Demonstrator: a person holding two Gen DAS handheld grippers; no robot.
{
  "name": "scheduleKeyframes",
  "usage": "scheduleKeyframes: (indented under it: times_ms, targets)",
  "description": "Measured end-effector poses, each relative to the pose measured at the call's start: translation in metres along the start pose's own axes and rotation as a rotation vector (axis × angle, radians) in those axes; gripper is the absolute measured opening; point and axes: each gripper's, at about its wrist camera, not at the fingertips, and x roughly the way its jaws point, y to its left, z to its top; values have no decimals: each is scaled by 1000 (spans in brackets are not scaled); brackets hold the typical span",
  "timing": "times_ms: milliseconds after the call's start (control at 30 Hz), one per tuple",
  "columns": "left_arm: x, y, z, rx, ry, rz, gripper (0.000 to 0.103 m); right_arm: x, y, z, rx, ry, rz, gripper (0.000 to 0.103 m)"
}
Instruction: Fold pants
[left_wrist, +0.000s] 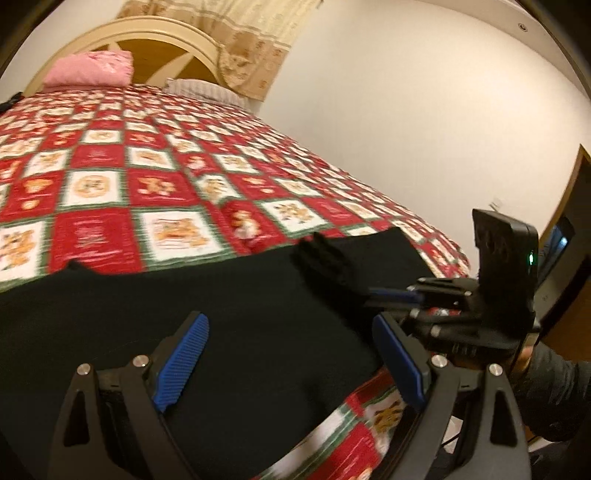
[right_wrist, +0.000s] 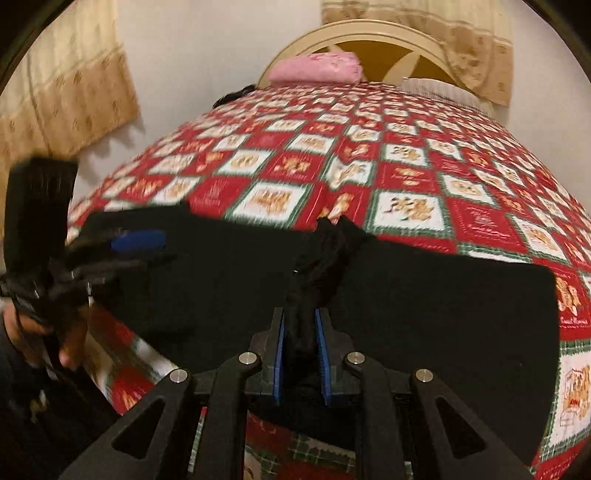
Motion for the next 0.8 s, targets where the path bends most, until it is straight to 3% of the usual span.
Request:
scheduleKeyframes:
  times_ms: [100, 200, 333, 467, 567, 700, 767, 800]
  targets:
    - [19, -8, 2, -8, 36, -45, 93, -8, -5, -7, -2, -7, 45, 39]
    - [35, -16, 3, -17, 66, -93, 93, -22, -11, -15, 16, -28, 113, 39]
    - [55, -28, 6, -35, 95, -144, 92, -39, -23, -28, 24, -77, 104, 39]
    - [72, -35, 9, -47, 128, -132, 92, -57, -45, -40, 87, -174, 107, 39]
    - [82, -36, 12, -67, 141, -124, 85, -63, -55, -44, 134, -228, 139, 46]
    - [87, -41, 14, -66, 143, -101, 73, -67, -58, -49, 135, -282, 149, 47]
    - [89, -42, 14, -64, 145, -77, 59, -69, -61, -52, 138, -306, 158, 47]
    - [91, -43, 14, -62, 148, -70, 44, -71, -63, -54, 144, -313, 166, 47]
